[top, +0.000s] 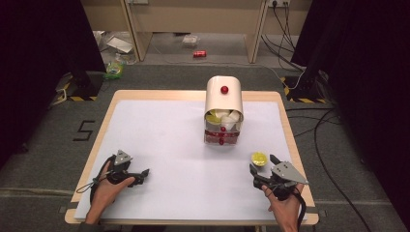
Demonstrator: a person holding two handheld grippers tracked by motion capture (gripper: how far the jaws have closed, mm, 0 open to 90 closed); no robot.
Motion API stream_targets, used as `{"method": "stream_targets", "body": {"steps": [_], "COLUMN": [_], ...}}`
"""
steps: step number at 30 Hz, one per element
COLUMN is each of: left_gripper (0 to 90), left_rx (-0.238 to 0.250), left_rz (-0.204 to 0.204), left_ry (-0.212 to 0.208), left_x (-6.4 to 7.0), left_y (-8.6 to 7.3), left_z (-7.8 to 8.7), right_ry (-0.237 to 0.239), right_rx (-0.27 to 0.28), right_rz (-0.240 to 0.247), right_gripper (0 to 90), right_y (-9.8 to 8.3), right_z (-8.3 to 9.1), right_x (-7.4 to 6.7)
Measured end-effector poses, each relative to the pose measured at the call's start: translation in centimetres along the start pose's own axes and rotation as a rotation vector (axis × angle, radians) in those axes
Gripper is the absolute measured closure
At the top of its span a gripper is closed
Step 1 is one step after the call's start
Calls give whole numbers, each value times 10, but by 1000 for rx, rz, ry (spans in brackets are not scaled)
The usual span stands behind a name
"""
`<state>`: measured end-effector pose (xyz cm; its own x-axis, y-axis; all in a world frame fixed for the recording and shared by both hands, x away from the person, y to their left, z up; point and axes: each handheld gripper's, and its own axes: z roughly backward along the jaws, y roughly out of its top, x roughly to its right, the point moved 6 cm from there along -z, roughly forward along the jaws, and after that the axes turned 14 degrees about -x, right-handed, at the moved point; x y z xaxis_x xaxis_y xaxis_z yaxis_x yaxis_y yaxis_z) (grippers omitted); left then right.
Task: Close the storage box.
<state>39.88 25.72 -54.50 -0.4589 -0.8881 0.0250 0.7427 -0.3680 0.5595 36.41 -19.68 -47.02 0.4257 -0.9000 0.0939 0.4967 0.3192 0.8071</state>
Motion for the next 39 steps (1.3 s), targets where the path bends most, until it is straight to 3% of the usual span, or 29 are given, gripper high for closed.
{"method": "stream_targets", "body": {"steps": [39], "left_gripper": [92], "left_rx": [0], "left_rz": [0], "left_ry": [0], "left_x": [0], "left_y": [0], "left_z": [0], "right_ry": [20], "right_rx": [-55], "right_rz": [-17], "right_gripper": [211], "right_y": [-25], "right_z": [12], "right_x": [1]}}
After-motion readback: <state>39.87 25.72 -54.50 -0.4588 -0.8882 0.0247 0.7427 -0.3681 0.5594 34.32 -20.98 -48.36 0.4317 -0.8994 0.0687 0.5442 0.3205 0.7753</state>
